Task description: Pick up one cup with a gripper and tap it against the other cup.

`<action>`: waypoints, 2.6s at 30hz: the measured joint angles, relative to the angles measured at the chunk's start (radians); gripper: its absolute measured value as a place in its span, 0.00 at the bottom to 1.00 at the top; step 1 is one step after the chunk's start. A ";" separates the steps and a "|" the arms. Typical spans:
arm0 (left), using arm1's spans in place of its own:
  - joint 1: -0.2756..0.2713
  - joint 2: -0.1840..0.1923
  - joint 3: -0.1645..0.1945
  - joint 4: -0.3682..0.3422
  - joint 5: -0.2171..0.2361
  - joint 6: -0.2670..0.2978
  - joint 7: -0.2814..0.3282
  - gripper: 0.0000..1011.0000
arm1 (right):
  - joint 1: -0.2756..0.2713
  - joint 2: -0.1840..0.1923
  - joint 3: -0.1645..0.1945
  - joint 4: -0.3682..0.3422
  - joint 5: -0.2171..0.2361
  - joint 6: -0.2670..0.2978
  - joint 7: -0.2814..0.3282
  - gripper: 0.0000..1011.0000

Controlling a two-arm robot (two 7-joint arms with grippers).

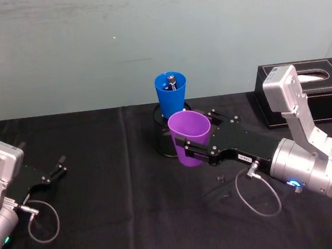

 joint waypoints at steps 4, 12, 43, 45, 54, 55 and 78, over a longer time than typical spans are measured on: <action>0.000 0.000 0.000 0.000 0.000 0.000 0.000 0.99 | 0.000 0.000 0.000 0.000 0.000 0.000 0.000 0.72; 0.000 0.000 0.000 0.000 0.000 0.000 0.000 0.99 | 0.000 0.000 0.000 0.000 0.000 0.000 0.000 0.72; 0.000 0.000 0.000 0.000 0.000 0.000 0.000 0.99 | 0.000 0.000 0.000 0.000 0.000 0.000 0.000 0.72; 0.000 0.000 0.000 0.000 0.000 0.000 0.000 0.99 | 0.000 0.000 0.000 0.000 0.000 0.000 0.000 0.72; 0.000 0.000 0.000 0.000 0.000 0.000 0.000 0.99 | 0.000 0.000 0.000 0.000 0.000 0.000 0.000 0.72; 0.000 0.000 0.000 0.000 0.000 0.000 0.000 0.99 | 0.000 0.000 0.000 0.000 0.000 0.000 0.000 0.72; 0.000 0.000 0.000 0.000 0.000 0.000 0.000 0.99 | 0.000 0.000 0.000 0.000 0.000 0.000 0.000 0.72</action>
